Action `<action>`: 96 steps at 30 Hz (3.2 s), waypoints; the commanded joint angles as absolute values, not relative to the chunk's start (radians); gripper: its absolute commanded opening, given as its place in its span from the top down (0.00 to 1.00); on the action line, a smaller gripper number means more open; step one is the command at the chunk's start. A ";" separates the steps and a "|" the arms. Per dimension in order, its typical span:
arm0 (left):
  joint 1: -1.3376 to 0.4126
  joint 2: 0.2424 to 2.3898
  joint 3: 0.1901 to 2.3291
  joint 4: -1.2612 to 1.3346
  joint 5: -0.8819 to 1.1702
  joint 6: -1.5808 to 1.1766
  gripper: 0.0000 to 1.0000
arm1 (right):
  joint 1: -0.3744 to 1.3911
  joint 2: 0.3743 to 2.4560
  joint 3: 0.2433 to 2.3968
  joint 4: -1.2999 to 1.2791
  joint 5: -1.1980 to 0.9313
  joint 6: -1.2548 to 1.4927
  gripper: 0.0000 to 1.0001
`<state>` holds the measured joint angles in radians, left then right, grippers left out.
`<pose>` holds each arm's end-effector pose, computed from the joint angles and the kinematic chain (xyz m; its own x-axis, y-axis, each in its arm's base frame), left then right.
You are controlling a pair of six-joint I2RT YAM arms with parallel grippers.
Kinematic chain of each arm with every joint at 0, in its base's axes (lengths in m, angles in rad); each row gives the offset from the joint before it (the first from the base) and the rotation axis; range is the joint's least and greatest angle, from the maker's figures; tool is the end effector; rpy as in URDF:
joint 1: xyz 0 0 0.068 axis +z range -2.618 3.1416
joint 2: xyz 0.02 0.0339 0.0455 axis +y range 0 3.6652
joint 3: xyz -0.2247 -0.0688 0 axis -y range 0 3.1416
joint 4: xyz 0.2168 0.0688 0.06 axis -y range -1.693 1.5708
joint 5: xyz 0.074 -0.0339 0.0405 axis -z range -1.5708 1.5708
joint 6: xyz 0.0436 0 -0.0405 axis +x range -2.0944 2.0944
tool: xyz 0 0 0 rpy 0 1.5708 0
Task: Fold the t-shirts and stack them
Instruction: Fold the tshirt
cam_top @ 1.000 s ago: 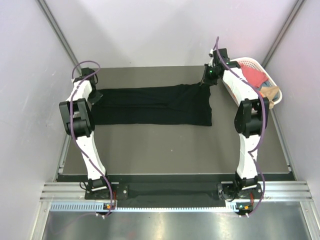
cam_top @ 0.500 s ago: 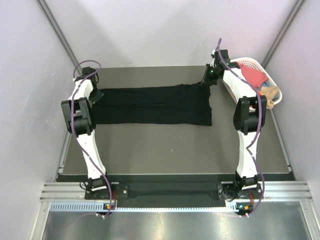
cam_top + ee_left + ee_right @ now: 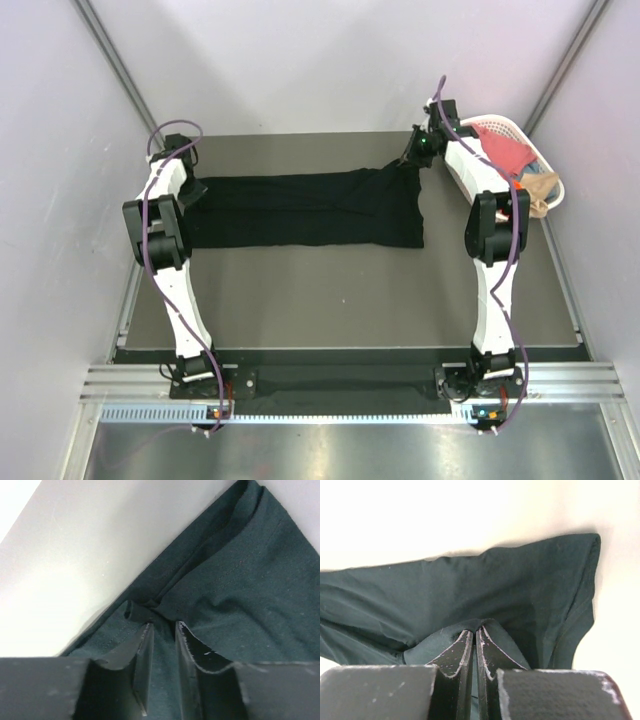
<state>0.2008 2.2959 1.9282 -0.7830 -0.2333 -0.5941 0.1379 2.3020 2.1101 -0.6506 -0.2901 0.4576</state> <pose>0.4295 0.0977 0.1534 -0.5811 -0.6740 -0.4561 -0.7382 0.6725 -0.0534 0.4652 0.0771 0.2119 -0.8047 0.3157 -0.5028 0.0392 0.8733 0.4856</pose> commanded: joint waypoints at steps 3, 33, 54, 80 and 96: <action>0.198 2.212 1.968 -0.773 -0.258 -0.563 0.62 | 0.112 2.335 2.160 -0.560 -0.296 0.488 0.97; 0.160 1.802 1.418 -0.719 -0.031 -0.518 0.51 | 0.115 2.226 2.028 -0.600 -0.388 0.512 0.42; 0.034 1.591 1.215 -0.683 0.043 -0.575 0.53 | 0.262 2.111 1.644 -0.443 -0.426 0.607 0.57; 0.032 1.608 1.261 -0.713 0.031 -0.552 0.53 | 0.268 2.241 1.697 -0.391 -0.426 0.620 0.66; 0.034 1.617 1.270 -0.724 0.020 -0.535 0.53 | 0.272 2.275 1.854 -0.407 -0.448 0.661 1.00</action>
